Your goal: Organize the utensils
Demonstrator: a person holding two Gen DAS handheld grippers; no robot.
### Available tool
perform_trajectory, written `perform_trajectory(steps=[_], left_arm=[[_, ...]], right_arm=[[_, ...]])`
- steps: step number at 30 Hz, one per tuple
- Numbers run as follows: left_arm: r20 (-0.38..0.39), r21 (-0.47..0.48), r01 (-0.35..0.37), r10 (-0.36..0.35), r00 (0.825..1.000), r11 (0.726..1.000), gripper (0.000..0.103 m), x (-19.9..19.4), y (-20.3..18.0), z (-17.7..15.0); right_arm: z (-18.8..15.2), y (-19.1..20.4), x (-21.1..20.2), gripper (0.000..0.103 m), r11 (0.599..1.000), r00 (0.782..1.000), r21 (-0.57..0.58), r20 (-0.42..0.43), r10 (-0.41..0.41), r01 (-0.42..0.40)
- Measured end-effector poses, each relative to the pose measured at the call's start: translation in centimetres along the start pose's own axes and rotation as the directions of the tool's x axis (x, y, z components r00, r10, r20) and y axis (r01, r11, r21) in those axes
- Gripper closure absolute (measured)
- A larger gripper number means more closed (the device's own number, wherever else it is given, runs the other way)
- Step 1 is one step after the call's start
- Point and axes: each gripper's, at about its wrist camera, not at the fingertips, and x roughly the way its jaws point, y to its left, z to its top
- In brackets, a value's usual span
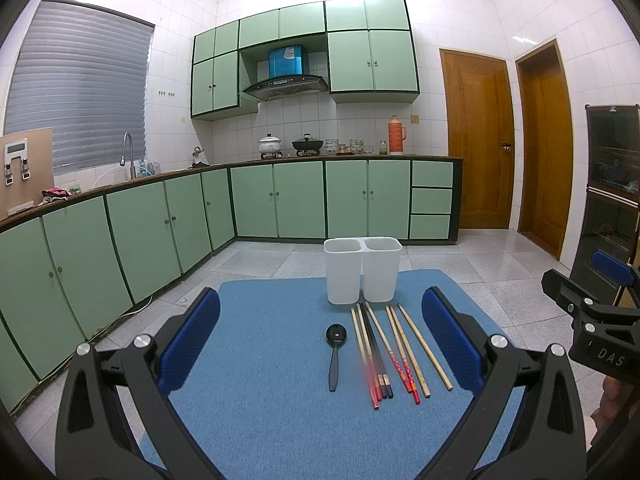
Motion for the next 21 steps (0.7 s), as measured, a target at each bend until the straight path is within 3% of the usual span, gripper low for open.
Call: perform_trajectory(steps=[21], left_arm=[[0.0,0.0,0.0,0.0,1.0,1.0,0.005,0.04,-0.04,-0.04]], right_arm=[[0.07,0.12,0.2,0.006,1.0,1.0,-0.001,-0.002,0.0,0.0]])
